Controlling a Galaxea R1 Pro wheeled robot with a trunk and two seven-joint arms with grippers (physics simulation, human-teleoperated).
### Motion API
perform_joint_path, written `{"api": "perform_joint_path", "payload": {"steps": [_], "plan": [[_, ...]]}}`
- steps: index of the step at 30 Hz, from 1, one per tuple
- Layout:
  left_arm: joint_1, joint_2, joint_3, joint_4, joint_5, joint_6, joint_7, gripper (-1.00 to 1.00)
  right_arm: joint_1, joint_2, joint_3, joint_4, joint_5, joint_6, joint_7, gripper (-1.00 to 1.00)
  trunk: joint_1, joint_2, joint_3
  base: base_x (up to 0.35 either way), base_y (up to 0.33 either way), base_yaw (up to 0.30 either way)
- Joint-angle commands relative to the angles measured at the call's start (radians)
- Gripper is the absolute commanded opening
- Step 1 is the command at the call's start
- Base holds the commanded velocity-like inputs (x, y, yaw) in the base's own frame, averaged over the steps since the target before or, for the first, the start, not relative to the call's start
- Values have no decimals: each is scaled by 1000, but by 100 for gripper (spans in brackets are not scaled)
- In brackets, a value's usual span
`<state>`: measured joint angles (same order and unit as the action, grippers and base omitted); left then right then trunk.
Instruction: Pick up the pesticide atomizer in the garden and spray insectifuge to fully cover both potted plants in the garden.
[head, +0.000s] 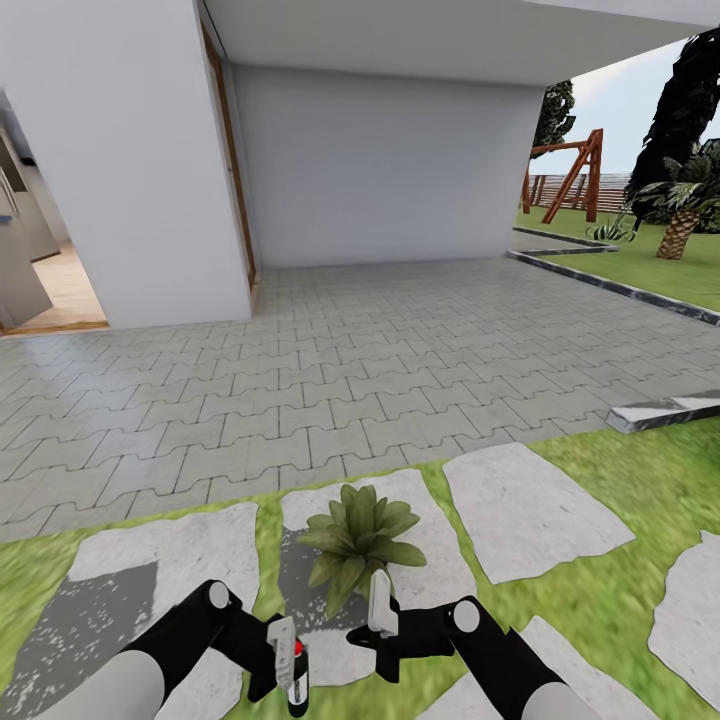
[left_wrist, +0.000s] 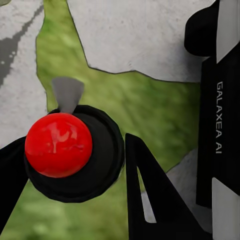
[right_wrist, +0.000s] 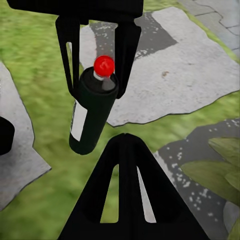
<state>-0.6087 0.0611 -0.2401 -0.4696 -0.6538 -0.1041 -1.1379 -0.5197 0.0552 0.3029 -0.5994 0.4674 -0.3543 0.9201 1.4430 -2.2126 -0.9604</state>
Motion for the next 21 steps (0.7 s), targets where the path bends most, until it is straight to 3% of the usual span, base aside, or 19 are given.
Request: {"api": "perform_joint_path", "payload": {"steps": [1, 10, 21], "plan": [[0, 0, -3, -1, -4, -11, 0, -100, 0, 0, -1, -1, 8, -5, 0, -100, 0, 0, -1, 0, 0, 0], [4, -48, -2, 0, -1, -13, -1, -100, 0, -1, -2, -2, 9, -5, 0, -100, 0, 0, -1, 0, 0, 0], [5, -77, -2, -1, -1, -18, 1, -100, 0, -1, -2, -2, 8, -5, 0, -100, 0, 0, -1, 0, 0, 0]]}}
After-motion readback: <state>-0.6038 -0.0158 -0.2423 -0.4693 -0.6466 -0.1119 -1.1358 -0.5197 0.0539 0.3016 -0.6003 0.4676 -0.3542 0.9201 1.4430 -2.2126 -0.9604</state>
